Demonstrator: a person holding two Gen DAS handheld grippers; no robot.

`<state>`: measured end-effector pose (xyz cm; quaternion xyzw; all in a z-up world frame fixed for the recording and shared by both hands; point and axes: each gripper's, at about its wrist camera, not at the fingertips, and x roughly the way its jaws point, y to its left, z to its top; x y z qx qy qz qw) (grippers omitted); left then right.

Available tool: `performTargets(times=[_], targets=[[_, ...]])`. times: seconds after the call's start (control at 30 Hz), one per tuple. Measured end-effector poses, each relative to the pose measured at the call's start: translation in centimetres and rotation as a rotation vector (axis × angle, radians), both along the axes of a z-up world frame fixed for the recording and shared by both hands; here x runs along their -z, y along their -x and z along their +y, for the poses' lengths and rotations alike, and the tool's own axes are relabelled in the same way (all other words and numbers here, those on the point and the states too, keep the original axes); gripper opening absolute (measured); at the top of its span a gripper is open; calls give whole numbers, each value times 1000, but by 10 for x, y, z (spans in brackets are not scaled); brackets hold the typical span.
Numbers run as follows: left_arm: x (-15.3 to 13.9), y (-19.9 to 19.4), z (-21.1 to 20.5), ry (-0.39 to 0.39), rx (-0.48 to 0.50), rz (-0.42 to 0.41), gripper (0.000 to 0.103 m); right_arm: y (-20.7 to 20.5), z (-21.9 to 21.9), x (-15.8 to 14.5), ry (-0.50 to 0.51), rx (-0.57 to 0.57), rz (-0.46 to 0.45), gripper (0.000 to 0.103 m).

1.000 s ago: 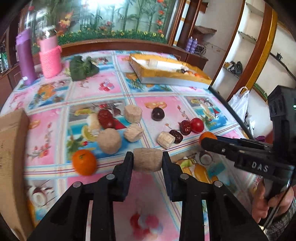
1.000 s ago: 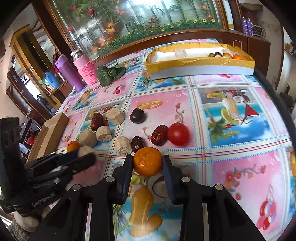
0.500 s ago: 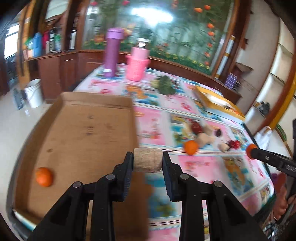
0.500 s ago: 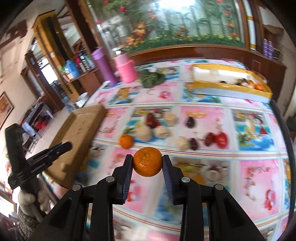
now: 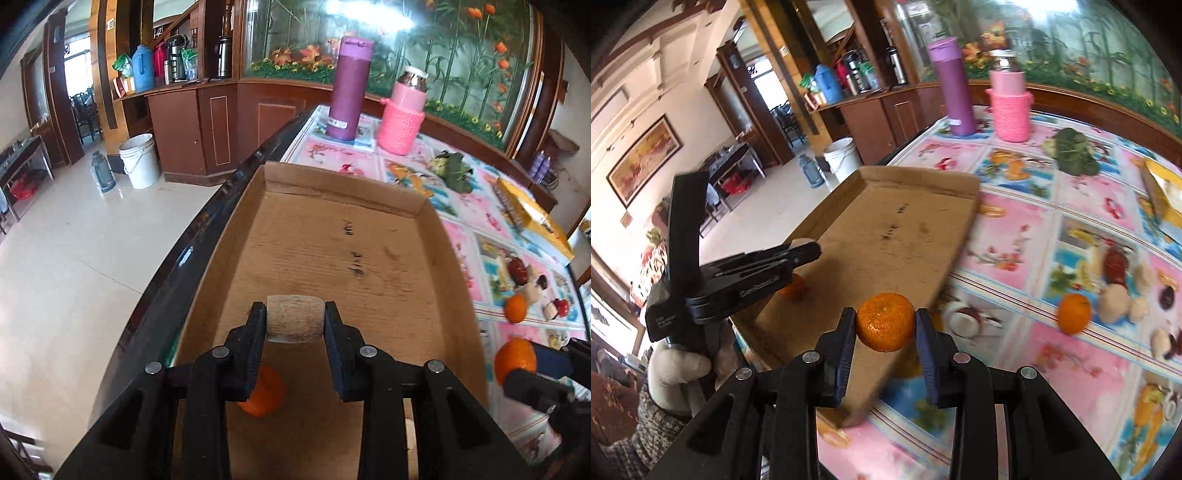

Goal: Organize fruits
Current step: 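Carry the cake and orange into the cardboard tray and open both tools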

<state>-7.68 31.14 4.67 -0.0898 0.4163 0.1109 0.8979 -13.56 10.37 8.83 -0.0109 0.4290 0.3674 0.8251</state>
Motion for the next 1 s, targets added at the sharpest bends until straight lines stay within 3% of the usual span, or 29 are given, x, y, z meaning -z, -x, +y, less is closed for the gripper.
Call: performTargets(times=[0.2,0.47,0.67,0.9,1.0], targets=[[11,-9,13,-1,-13,41,30,-15,50,28,68,-35,24,36],[9,-6,22,25,-40,24,31,-22,72,49,110,-50,42,37],[-6,5,21,30,-63,-20,45,-19,73,46,99,-53,21,39],[-39,25,7,-12,-81,-88,55,-8,52,24,41,-37,-18,44],[-53,33,-6,-20,-67,-125,61,-3,29,11,8,-8,-42,54]])
